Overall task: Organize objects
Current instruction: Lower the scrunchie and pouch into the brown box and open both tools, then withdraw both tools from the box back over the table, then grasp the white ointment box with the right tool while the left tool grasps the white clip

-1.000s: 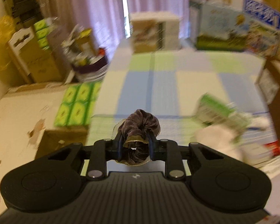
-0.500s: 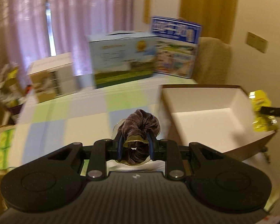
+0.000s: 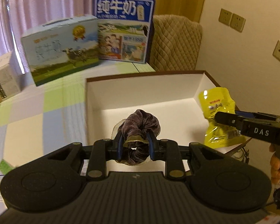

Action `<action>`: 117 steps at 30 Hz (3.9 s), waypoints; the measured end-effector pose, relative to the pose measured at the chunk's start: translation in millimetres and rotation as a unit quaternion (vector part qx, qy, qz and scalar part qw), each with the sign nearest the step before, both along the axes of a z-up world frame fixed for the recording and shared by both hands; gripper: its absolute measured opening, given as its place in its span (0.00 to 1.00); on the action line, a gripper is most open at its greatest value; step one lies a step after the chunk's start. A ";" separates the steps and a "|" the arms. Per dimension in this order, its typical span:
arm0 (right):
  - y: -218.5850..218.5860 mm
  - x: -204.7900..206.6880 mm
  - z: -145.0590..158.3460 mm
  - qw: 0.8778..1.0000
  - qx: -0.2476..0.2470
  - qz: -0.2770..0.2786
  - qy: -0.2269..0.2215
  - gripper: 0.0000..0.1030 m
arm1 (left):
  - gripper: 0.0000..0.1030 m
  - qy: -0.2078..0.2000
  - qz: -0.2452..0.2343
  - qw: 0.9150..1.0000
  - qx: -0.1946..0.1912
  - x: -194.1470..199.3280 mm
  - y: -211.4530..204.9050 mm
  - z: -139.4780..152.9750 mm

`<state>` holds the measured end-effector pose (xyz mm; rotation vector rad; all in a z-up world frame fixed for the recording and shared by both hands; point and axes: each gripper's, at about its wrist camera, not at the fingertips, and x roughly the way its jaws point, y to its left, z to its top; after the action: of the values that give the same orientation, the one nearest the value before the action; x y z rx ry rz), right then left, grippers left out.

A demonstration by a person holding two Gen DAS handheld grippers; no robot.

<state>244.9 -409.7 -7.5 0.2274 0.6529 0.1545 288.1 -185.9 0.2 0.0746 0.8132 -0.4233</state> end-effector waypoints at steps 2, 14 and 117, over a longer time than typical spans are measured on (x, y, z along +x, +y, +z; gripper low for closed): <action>-2.0 1.5 -4.5 1.000 0.001 -0.001 0.004 0.41 | 0.22 0.011 -0.001 1.000 0.002 4.8 -11.4 -6.2; -11.9 7.9 -19.9 1.000 0.011 -0.008 0.024 0.41 | 0.29 0.035 -0.006 0.999 0.017 19.7 -43.5 -28.3; 219.0 -78.0 -82.7 0.973 -0.014 0.220 0.073 0.17 | 0.85 0.071 0.237 0.969 -0.002 -161.5 285.9 -76.5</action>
<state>166.8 -190.7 -90.2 0.0639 0.8461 0.5574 126.6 100.0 -76.3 -0.1557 0.9388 0.0238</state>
